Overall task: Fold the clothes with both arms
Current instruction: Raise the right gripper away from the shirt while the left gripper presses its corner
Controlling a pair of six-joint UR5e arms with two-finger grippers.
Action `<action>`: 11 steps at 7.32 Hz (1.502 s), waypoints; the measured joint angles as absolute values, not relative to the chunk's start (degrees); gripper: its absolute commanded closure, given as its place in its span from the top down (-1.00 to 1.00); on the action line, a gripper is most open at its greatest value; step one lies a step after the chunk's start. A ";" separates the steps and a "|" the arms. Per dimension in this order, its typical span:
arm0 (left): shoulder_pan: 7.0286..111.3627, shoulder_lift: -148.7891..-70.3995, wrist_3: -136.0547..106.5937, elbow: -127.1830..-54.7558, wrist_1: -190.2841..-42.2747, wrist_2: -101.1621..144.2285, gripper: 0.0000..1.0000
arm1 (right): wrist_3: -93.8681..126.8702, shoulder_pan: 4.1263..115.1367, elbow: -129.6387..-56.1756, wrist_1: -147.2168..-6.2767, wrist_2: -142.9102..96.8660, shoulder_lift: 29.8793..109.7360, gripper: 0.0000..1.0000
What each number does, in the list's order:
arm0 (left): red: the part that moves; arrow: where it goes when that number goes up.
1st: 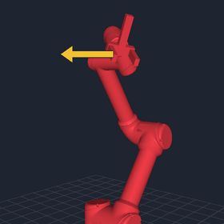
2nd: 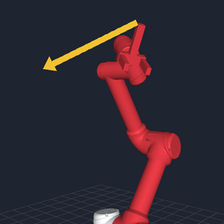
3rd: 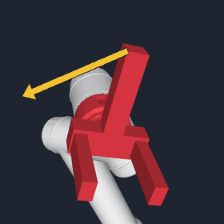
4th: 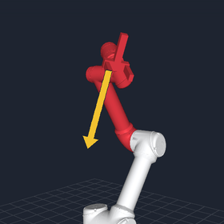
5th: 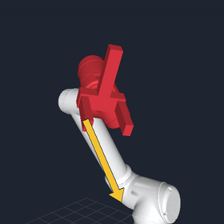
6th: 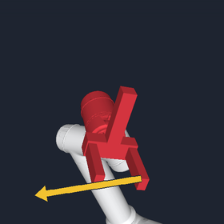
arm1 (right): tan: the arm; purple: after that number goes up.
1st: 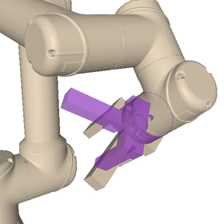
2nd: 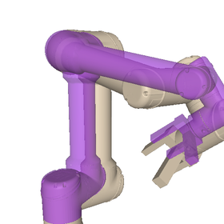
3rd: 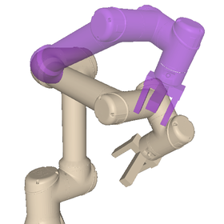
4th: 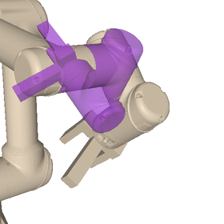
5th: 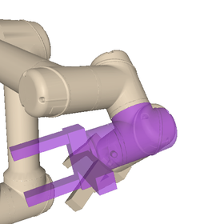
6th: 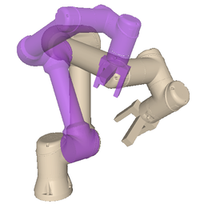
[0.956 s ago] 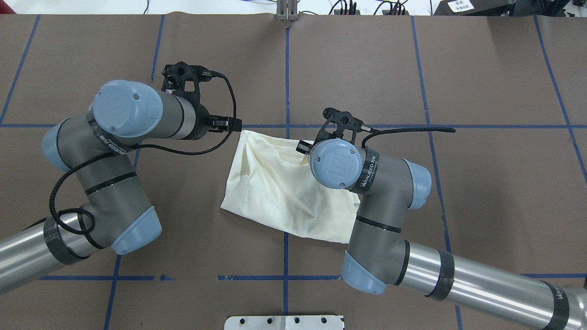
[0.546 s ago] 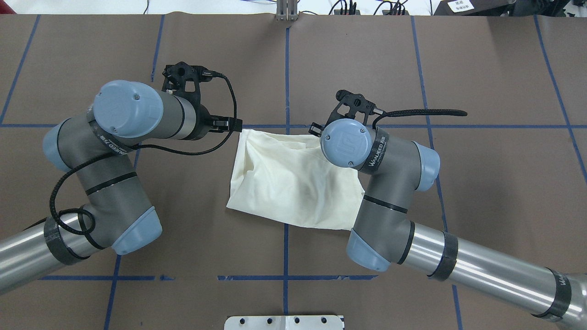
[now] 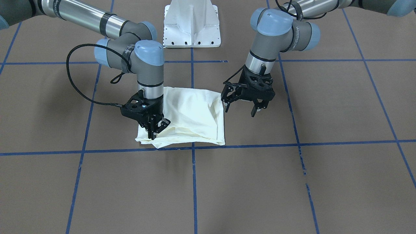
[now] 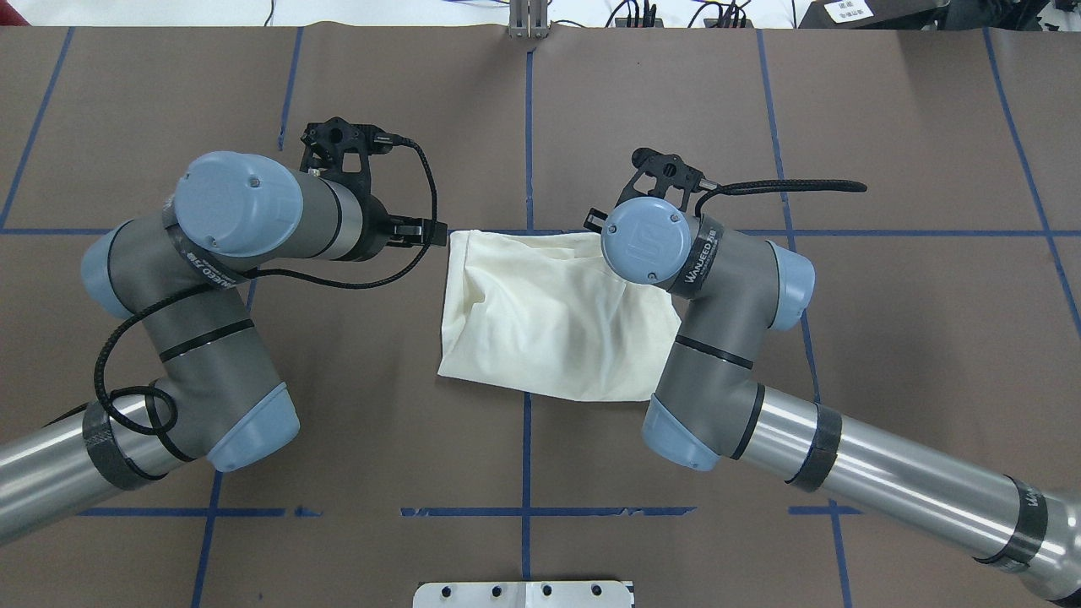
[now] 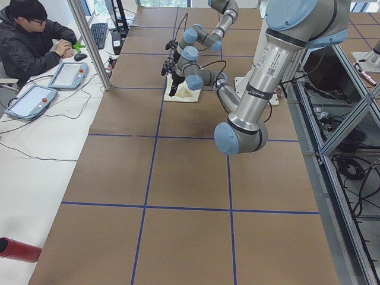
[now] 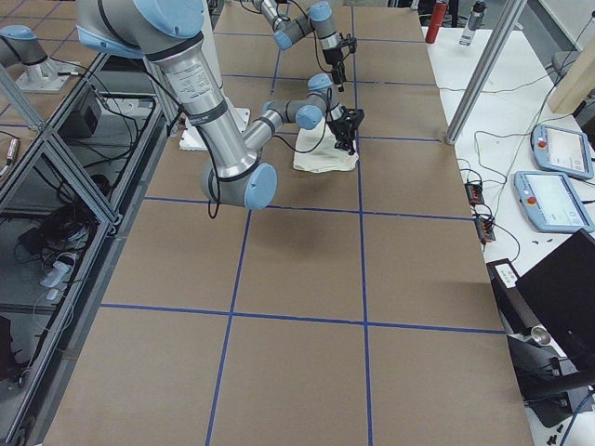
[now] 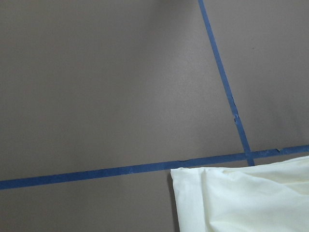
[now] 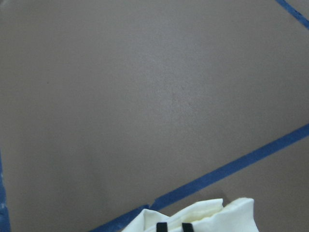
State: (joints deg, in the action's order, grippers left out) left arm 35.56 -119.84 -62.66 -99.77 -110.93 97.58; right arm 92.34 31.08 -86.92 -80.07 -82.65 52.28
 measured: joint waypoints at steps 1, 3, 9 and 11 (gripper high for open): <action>34.92 -119.88 -62.69 -99.50 -111.49 97.59 1.00 | 88.77 32.80 -87.45 -79.90 -85.30 51.83 1.00; 31.32 -119.18 -67.65 -99.09 -116.15 97.40 0.63 | 82.27 37.19 -90.60 -79.71 -94.45 52.08 1.00; 22.45 -118.62 -80.62 -98.37 -118.80 89.64 -0.22 | 80.63 38.49 -93.22 -79.75 -96.96 52.89 1.00; 23.33 -118.60 -80.64 -98.29 -117.93 89.42 -0.78 | 80.85 38.50 -93.38 -79.74 -96.82 53.08 1.00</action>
State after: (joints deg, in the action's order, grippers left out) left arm 23.33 -118.60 -80.64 -98.29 -117.93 89.42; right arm 80.85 38.50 -93.38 -79.74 -96.82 53.08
